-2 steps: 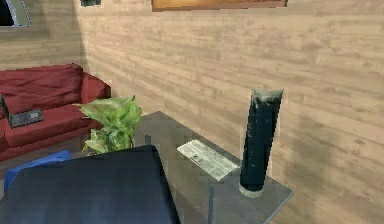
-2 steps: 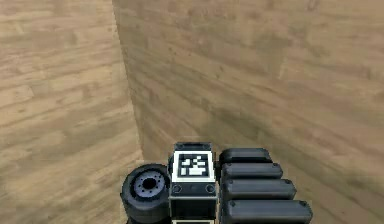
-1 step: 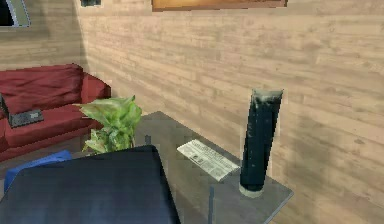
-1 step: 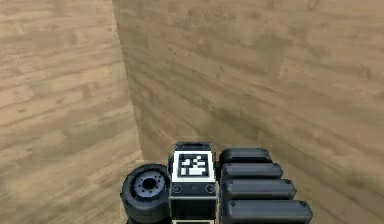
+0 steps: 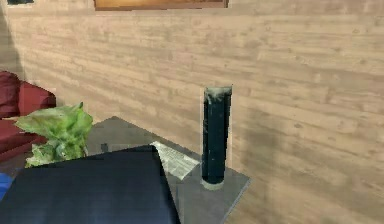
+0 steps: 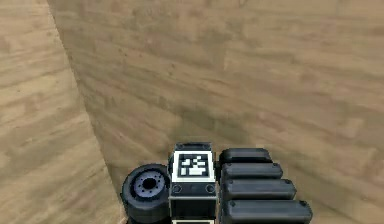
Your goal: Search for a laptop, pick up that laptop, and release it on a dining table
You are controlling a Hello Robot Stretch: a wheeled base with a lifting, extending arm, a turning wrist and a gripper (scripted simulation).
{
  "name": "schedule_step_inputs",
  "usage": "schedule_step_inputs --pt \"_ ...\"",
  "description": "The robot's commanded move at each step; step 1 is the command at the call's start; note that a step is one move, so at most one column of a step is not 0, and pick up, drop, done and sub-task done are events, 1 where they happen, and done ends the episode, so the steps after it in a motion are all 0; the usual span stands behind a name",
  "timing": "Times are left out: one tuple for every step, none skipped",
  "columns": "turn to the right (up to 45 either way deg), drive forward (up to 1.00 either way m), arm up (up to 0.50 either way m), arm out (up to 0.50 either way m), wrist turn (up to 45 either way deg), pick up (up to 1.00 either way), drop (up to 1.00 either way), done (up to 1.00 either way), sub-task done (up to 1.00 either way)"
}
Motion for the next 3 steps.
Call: schedule_step_inputs --pt "-45.0 0.0 0.0 0.0 0.0 0.0 0.0 0.0 0.0" --pt "-45.0 0.0 0.0 0.0 0.0 0.0 0.0 0.0 0.0" --pt "-45.0 0.0 0.0 0.0 0.0 0.0 0.0 0.0 0.0"
